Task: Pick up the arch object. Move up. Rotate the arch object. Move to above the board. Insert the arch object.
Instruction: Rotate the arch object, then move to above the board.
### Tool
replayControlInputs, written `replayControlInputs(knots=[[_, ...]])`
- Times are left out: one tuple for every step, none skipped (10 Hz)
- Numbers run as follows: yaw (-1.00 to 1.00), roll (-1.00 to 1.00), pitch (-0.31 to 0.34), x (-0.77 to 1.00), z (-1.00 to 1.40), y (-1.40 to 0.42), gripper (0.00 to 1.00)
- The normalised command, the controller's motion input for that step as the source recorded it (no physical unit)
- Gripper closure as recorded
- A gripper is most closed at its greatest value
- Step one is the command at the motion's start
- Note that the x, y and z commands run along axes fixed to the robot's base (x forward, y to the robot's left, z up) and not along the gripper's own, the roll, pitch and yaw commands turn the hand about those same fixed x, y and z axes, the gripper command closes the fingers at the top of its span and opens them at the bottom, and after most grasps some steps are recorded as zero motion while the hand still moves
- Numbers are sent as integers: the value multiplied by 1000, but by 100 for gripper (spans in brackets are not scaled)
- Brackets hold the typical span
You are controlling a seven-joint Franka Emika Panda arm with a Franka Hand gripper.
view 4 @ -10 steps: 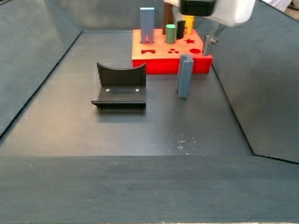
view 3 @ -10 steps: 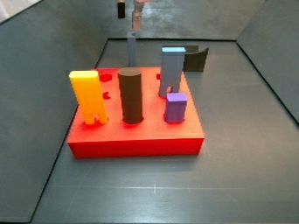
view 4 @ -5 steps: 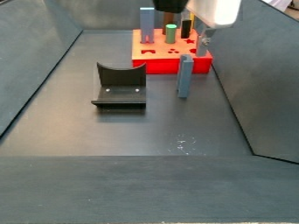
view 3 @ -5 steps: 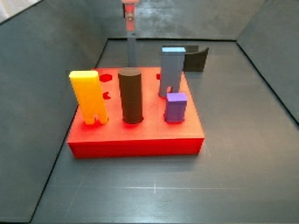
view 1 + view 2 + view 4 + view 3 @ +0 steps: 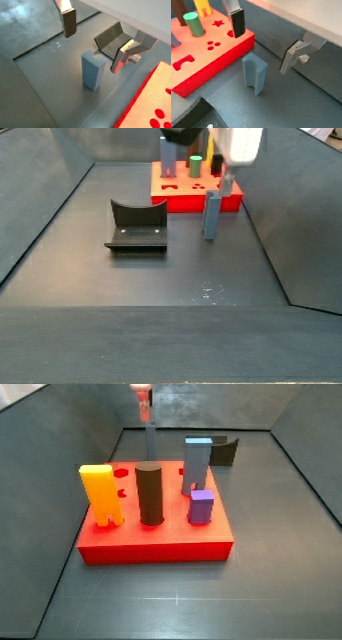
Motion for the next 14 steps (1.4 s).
replayControlInputs(knots=[[-73, 8, -18, 17, -1000, 7, 0], [-61, 14, -26, 18, -1000, 13, 0], [-53, 19, -30, 16, -876, 19, 0], [-48, 25, -36, 19, -729, 22, 0], [-40, 30, -34, 20, -538, 21, 0], [-38, 34, -34, 23, -442, 22, 0], [-36, 42, -29, 28, -262, 21, 0], [-36, 48, -25, 0, 0, 0, 100], [-89, -40, 118, -89, 1000, 170, 100], [-89, -40, 121, -90, 1000, 170, 100], [-85, -51, 100, -87, 1000, 160, 100], [-73, -58, 85, -84, 1000, 154, 100], [-59, -71, 59, -81, 1000, 149, 100], [-50, -85, 39, -78, 1000, 142, 100]])
